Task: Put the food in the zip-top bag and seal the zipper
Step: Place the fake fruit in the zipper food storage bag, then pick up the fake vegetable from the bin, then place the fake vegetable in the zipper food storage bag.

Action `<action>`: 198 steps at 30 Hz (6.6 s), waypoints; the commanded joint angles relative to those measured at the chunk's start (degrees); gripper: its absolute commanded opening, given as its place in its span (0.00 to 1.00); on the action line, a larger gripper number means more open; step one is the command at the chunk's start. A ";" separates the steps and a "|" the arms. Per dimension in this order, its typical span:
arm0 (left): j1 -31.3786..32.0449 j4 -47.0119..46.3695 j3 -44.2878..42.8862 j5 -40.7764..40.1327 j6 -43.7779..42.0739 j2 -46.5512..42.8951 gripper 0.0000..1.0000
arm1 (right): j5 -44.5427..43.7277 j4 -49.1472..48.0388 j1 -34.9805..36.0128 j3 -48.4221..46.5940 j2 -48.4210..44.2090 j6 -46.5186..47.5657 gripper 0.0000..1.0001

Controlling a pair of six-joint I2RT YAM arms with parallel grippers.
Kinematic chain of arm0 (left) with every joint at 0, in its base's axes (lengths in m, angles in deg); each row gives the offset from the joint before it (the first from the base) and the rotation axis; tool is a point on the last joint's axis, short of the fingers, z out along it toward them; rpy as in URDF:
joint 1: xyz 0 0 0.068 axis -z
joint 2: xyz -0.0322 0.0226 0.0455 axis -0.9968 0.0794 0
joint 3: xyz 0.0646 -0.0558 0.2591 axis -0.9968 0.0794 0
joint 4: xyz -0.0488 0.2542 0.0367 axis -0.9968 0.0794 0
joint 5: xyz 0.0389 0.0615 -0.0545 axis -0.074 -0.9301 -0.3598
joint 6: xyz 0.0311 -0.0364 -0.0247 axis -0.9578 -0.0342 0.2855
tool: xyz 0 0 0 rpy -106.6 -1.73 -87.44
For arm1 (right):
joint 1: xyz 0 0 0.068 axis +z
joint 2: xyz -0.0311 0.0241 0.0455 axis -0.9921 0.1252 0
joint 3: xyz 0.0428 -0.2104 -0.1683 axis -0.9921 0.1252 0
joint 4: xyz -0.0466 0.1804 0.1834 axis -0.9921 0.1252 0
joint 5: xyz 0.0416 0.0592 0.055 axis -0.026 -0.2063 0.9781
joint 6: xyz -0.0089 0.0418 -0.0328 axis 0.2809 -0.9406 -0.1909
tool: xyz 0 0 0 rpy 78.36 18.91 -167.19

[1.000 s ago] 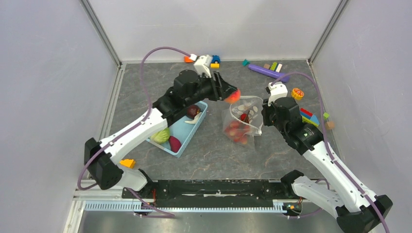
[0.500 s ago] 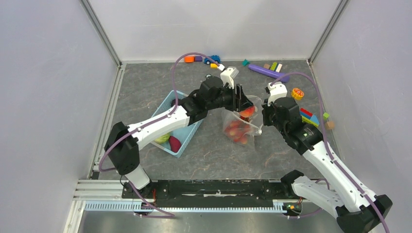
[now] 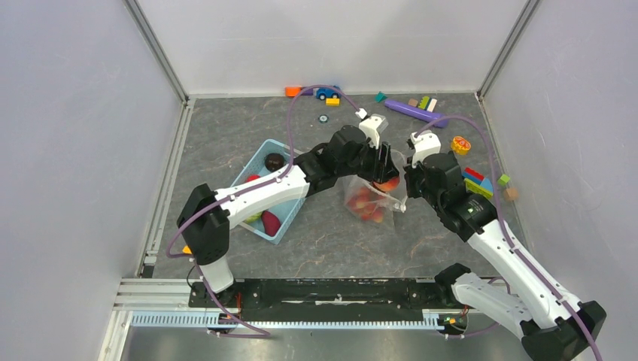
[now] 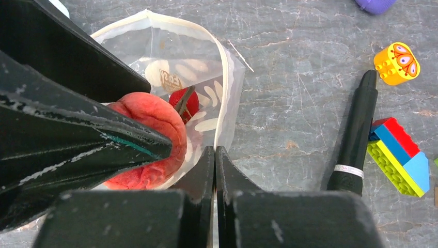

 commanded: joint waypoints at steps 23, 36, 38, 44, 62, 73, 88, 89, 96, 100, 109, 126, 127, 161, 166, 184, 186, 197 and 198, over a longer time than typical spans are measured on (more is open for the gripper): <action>0.45 4.32 7.88 -9.01 -2.24 -19.23 1.00 | 1.68 -7.33 -0.19 5.81 -6.23 0.32 0.00; -16.25 31.50 19.92 -30.34 14.06 -32.73 1.00 | 0.38 -7.68 -0.20 6.21 -6.24 1.16 0.00; -19.94 35.28 20.79 -29.52 15.28 -33.99 1.00 | 0.24 -7.77 -0.19 6.22 -5.96 1.03 0.00; -23.04 44.54 22.19 -36.57 18.77 -36.74 1.00 | 0.13 -7.75 -0.23 6.21 -5.68 1.09 0.00; -29.86 48.05 25.33 -39.48 20.66 -33.56 1.00 | -0.54 -7.61 -0.14 6.84 -5.59 1.03 0.00; -33.27 42.51 28.58 -33.98 17.93 -31.01 1.00 | -0.37 -7.56 -0.18 6.91 -4.75 1.04 0.00; -33.87 40.57 29.19 -33.20 16.35 -24.64 0.96 | -1.80 -7.59 -0.18 7.00 -4.53 0.72 0.00; -33.92 40.56 29.15 -33.04 16.26 -24.21 0.95 | -1.75 -7.55 -0.24 7.00 -4.53 0.69 0.00; -33.89 40.91 29.41 -33.16 16.35 -22.47 0.94 | -2.80 -7.38 -0.21 7.20 -4.88 0.60 0.00; -33.89 41.00 29.67 -33.24 16.52 -21.42 0.92 | -3.37 -7.32 -0.19 7.35 -5.13 0.51 0.00; -33.90 40.92 29.76 -32.80 16.71 -19.23 0.90 | -4.47 -7.36 -0.23 7.61 -5.86 0.56 0.00; -33.94 39.15 29.31 -30.75 15.65 -15.81 0.42 | -5.51 -7.18 -0.19 7.53 -5.62 0.29 0.00; -33.97 39.15 29.32 -30.78 15.73 -15.96 0.37 | -5.69 -7.18 -0.24 7.54 -5.61 0.26 0.00; -33.87 24.31 24.23 -14.04 3.65 -44.76 0.02 | -4.28 -7.69 -0.23 7.70 -7.10 0.41 0.00; -33.55 8.84 24.42 6.28 3.86 -43.63 0.02 | -3.54 -7.78 -0.19 7.79 -7.63 0.58 0.00; -10.85 -1.61 2.47 26.15 -6.82 -18.46 0.02 | 2.29 -11.15 -0.23 8.24 -9.01 2.06 0.00; -8.31 2.71 -0.73 24.63 -11.01 -15.87 0.02 | 3.40 -11.45 -0.16 8.19 -9.21 2.46 0.00; -6.62 12.48 -5.28 17.21 -14.60 -7.89 0.02 | 0.53 -12.03 -0.19 7.61 -9.39 2.49 0.00; -6.56 13.28 -5.47 16.28 -14.67 -7.61 0.02 | 0.68 -12.07 -0.18 7.45 -9.37 2.36 0.00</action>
